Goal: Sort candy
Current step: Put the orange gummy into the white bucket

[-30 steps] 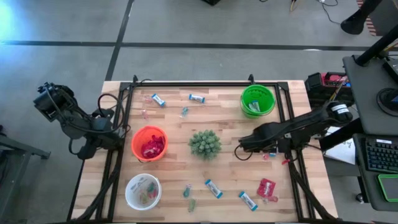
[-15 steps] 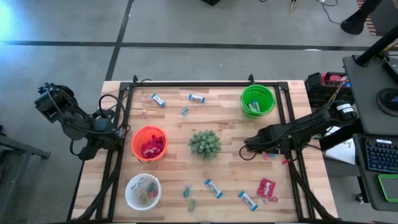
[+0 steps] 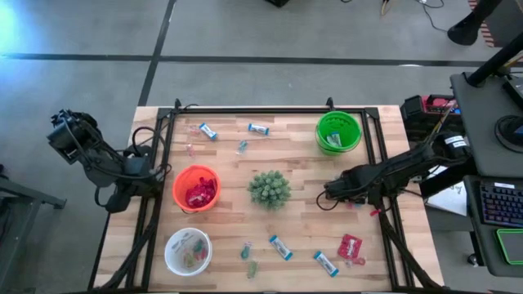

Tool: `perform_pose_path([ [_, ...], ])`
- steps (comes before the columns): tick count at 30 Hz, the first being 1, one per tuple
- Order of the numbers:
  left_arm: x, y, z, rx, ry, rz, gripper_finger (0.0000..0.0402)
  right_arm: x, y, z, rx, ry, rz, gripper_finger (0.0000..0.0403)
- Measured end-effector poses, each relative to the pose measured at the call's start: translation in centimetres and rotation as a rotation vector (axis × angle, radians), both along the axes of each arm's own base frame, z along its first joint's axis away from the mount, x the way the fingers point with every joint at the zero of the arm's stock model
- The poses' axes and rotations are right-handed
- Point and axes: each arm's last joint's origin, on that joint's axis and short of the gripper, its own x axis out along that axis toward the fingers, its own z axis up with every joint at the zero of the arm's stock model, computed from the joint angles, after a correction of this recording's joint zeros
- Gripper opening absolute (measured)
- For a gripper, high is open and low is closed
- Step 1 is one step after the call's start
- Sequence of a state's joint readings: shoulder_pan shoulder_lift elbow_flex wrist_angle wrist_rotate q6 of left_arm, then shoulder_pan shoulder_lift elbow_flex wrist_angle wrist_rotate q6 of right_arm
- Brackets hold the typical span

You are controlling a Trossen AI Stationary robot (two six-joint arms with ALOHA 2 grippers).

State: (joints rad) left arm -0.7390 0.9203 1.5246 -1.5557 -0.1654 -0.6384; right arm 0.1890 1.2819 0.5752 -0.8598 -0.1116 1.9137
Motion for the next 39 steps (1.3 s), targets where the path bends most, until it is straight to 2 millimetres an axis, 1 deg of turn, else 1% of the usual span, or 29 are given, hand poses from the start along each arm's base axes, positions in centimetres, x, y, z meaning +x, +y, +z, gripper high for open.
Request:
perform_pose_path([
  [3,0.0,0.0,0.0,0.000,0.000,0.000,0.0113,0.0,0.0,0.0,-0.002,-0.004,0.001,0.0114],
  [7,0.0,0.0,0.0,-0.001,-0.001,0.000,0.0113,0.0,0.0,-0.1,-0.004,-0.007,0.003,0.0034],
  [8,0.0,0.0,0.0,-0.001,-0.001,0.000,0.0113,0.1,0.0,0.0,-0.004,-0.008,0.004,0.0023],
  [14,0.0,0.0,0.0,-0.002,0.000,0.002,0.0113,0.8,0.1,0.8,0.006,-0.031,0.041,0.0013],
  [17,-0.1,0.0,0.0,-0.002,0.000,0.002,0.0113,1.7,0.3,1.8,0.003,-0.083,0.074,0.0013],
  [20,0.0,0.0,0.0,-0.001,-0.001,0.004,0.0113,2.6,0.3,3.1,-0.044,-0.115,0.114,0.0013],
  [24,0.2,-0.1,0.0,0.000,0.006,0.019,0.0113,4.3,0.4,5.7,-0.119,-0.222,0.190,0.0013],
  [27,0.5,-0.4,-0.1,-0.002,0.017,0.040,0.0113,5.9,0.5,8.3,-0.197,-0.329,0.271,0.0013],
  [33,1.1,-0.7,-0.1,0.018,-0.013,0.117,0.0113,8.5,0.6,14.9,-0.383,-0.543,0.461,0.0012],
  [37,1.8,-1.0,0.1,0.031,-0.087,0.162,0.0113,9.4,0.6,19.2,-0.481,-0.665,0.589,0.0012],
  [39,2.1,-1.1,0.4,0.031,-0.133,0.181,0.0113,9.5,0.6,21.0,-0.529,-0.706,0.647,0.0012],
])
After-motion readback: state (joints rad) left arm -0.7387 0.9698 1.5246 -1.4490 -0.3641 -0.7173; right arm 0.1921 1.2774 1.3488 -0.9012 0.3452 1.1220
